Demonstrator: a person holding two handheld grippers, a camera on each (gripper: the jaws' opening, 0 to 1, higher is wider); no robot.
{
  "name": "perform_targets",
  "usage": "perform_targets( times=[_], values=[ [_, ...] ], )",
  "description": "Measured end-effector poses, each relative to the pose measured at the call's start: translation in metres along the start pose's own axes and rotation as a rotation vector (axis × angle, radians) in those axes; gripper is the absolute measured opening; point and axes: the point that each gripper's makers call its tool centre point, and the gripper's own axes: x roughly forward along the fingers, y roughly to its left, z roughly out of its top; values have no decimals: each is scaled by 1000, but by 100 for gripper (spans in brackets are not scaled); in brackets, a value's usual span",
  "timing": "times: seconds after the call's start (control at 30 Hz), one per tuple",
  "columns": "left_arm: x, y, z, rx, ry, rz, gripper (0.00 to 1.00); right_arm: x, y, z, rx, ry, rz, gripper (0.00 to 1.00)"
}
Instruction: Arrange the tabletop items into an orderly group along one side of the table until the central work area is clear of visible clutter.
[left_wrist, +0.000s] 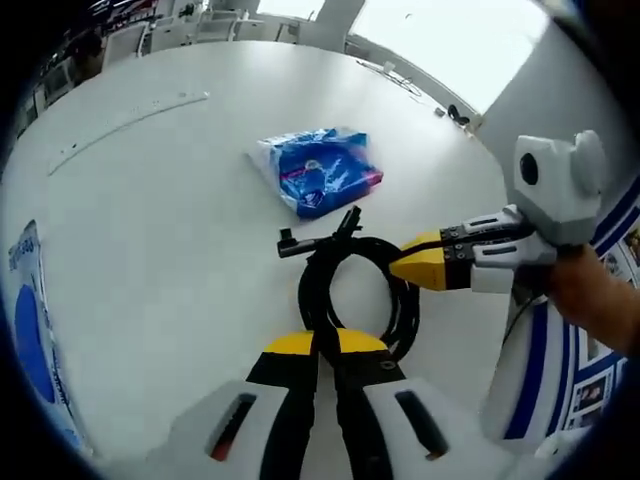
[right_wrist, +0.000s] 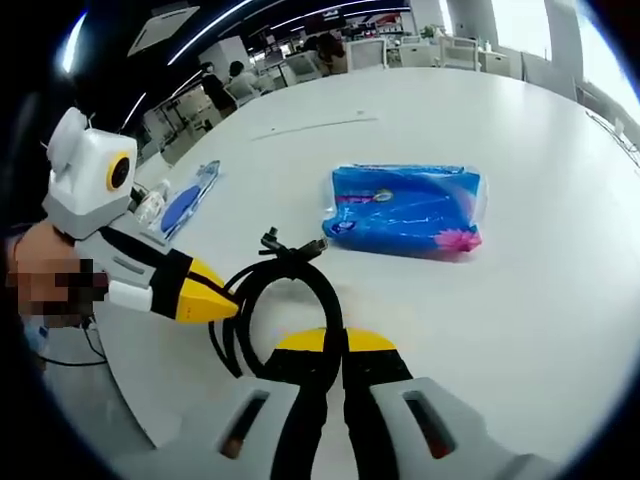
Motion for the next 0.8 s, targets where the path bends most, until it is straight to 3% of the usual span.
perform_targets(
  times=[0.8],
  values=[
    [4,8,1,-39,-18,-9,6,9,-4,5,20,-1,3,4]
  ],
)
